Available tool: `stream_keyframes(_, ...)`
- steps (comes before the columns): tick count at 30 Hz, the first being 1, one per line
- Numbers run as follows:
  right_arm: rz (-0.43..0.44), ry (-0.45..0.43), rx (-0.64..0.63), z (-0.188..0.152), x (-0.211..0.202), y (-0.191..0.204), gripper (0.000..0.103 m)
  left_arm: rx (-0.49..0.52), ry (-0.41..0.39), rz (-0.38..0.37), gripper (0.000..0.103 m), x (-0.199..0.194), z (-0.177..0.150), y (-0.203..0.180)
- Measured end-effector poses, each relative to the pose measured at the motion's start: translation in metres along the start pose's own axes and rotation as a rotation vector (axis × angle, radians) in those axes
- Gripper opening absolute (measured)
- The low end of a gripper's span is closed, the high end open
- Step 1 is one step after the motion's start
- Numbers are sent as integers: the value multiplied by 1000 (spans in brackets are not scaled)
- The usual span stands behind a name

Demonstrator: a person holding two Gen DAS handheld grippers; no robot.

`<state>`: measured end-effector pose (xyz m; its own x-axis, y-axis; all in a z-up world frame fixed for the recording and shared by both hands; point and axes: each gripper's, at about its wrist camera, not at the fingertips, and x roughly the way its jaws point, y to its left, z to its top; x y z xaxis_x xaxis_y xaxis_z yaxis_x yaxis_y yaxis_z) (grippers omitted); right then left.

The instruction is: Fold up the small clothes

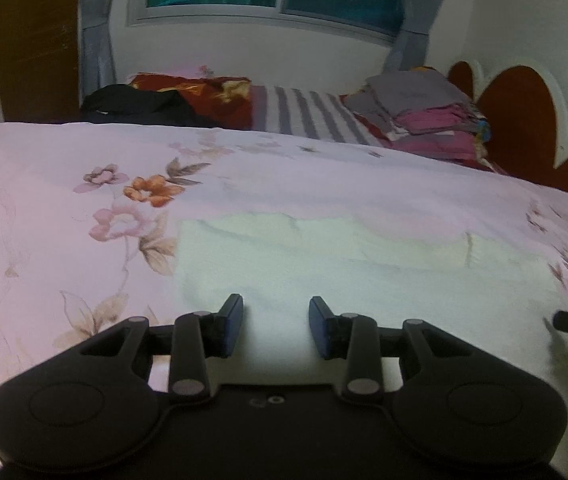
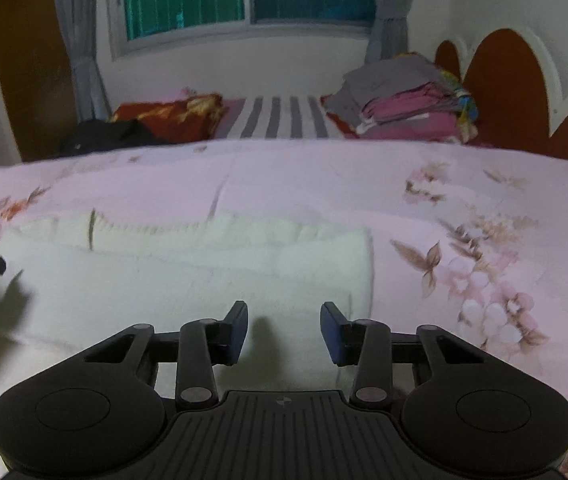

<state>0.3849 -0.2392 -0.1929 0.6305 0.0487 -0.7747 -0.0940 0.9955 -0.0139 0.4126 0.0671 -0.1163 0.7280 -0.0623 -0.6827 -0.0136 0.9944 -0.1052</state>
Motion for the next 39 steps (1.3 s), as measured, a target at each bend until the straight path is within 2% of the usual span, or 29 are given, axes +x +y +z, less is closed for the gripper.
stream_keyframes(3, -52, -22, 31, -8, -6, -7, 42, 30, 4, 0, 36, -4, -11, -6)
stream_keyframes(6, -13, 23, 67, -14, -3, -16, 41, 27, 45, 2, 36, 1, -22, -5)
stream_keyframes(9, -13, 33, 73, -21, -3, -19, 39, 56, 32, 14, 36, 3, -29, -7)
stream_keyframes(10, -10, 32, 81, -23, -4, -19, 33, 63, 29, 18, 36, 3, -30, -8)
stream_keyframes(11, -9, 33, 86, -26, -5, -20, 12, 63, 28, 20, 36, 2, -30, -8)
stream_keyframes(15, 4, 40, 113, -30, -6, -22, 6, 63, 31, 14, 36, 1, -30, -7)
stream_keyframes(19, -45, 16, 90, -31, -13, -23, 4, 55, 45, 5, 36, -3, -30, -6)
stream_keyframes(24, -84, 36, 55, -33, -8, -18, 4, 62, 51, 14, 37, 1, -28, -6)
stream_keyframes(26, -87, 31, 80, -30, -11, -19, 4, 55, 60, 20, 37, 1, -26, -7)
stream_keyframes(30, -71, -24, 50, -21, -24, -6, 7, 70, 60, 38, 40, 2, -28, -12)
stream_keyframes(35, -64, 23, 16, -18, -9, 5, 7, 79, 68, 51, 44, 3, -27, -17)
stream_keyframes(37, -68, 66, 8, -23, 0, 2, 7, 77, 73, 55, 44, 4, -27, -17)
stream_keyframes(39, -54, 69, 18, -26, 2, -3, 8, 79, 78, 61, 45, 4, -26, -19)
